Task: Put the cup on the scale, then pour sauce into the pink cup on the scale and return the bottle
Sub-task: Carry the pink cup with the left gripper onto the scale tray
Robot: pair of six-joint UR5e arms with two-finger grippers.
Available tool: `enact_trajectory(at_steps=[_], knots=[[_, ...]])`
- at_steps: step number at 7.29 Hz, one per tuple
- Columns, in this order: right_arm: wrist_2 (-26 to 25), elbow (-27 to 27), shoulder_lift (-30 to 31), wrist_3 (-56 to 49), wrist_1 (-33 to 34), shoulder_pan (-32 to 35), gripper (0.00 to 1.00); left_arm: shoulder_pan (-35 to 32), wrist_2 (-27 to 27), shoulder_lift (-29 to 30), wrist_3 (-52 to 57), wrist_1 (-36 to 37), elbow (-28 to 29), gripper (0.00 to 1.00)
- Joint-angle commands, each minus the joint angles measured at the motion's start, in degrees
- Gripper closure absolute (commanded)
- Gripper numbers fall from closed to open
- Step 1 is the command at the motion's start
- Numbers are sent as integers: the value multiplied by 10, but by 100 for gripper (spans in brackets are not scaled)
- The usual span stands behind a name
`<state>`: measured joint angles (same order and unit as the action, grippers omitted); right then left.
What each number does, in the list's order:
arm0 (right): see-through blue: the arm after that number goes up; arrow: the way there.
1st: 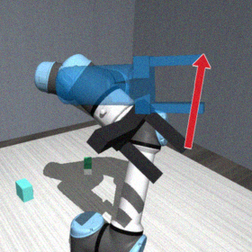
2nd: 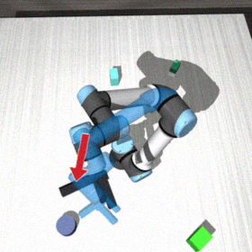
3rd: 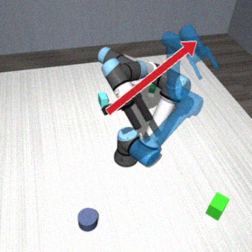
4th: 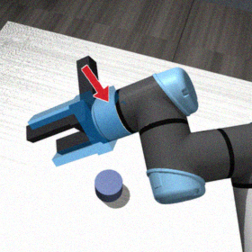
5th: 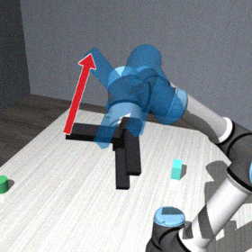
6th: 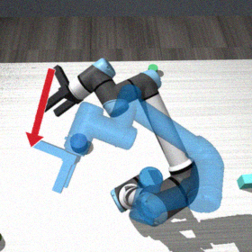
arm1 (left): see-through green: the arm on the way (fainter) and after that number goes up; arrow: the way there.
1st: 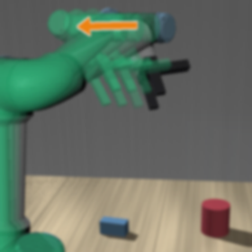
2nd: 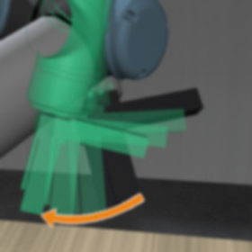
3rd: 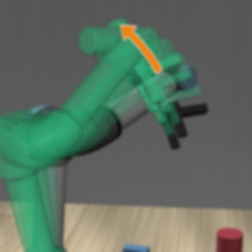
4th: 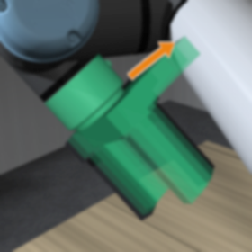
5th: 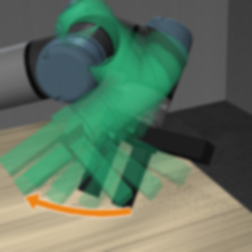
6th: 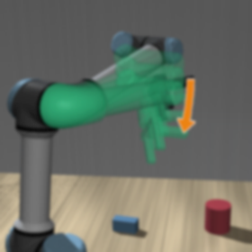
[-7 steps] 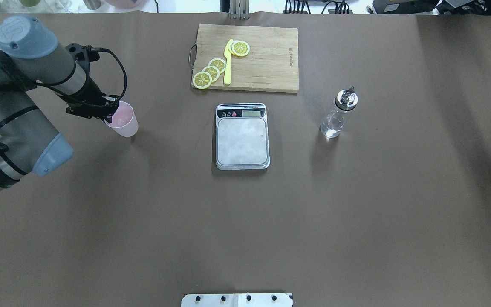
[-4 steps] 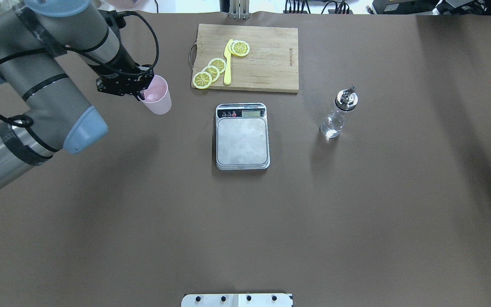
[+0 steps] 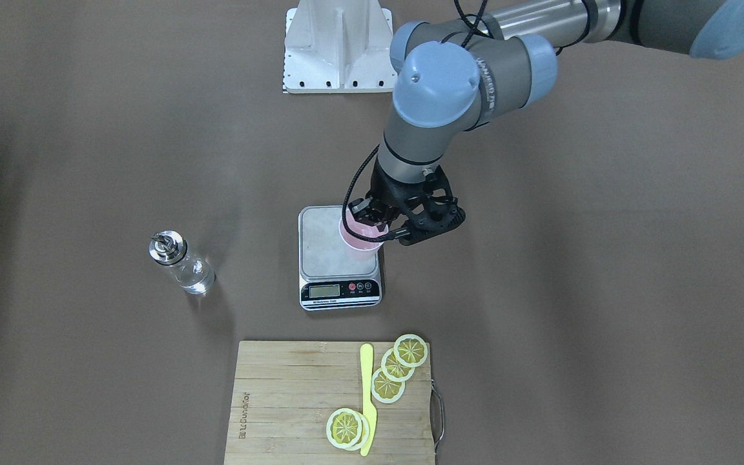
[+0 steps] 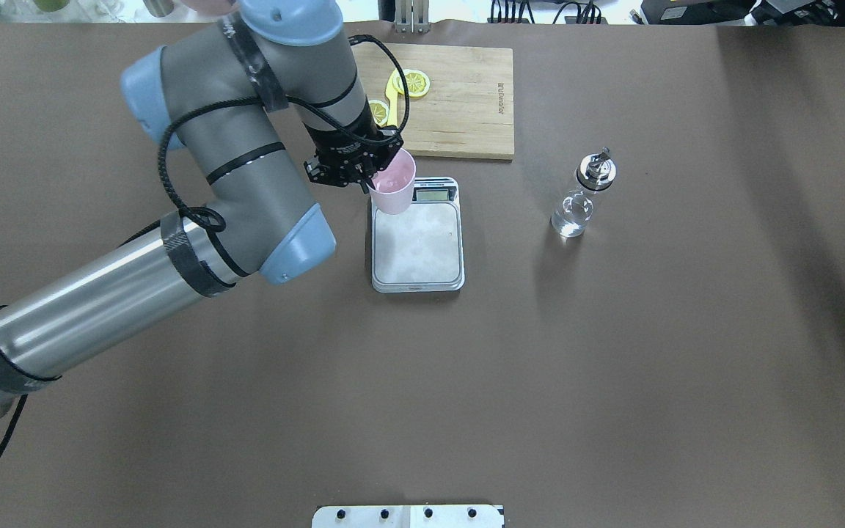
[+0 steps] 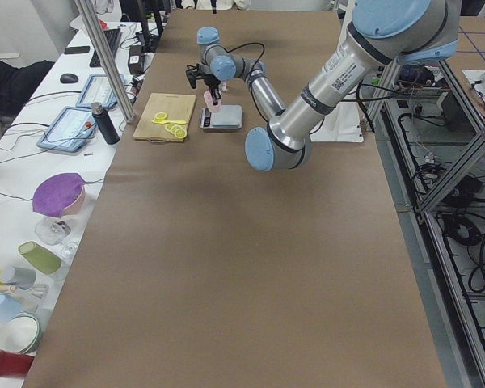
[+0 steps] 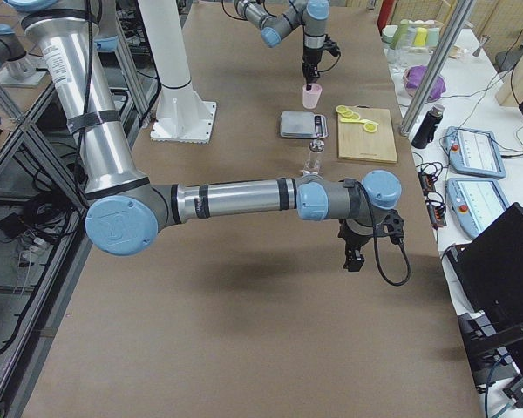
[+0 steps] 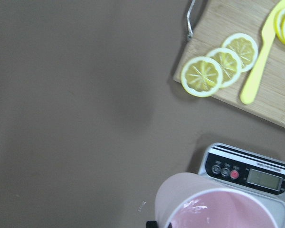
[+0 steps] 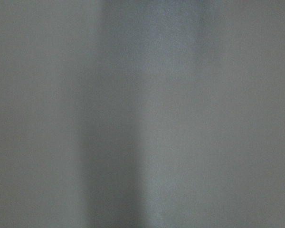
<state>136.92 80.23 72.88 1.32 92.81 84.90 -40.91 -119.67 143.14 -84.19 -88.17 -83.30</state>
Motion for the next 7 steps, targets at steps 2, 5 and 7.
enact_trajectory(at_steps=[2, 5, 7], knots=[[1, 0, 0, 0, 0, 0, 0, 36, 18, 13, -5, -12, 37, 100], [0, 0, 0, 0, 0, 0, 0, 45, 18, 13, -12, -12, 37, 100], [-2, 0, -7, 1, 1, -1, 0, 44, 18, 9, -19, -38, 36, 4]])
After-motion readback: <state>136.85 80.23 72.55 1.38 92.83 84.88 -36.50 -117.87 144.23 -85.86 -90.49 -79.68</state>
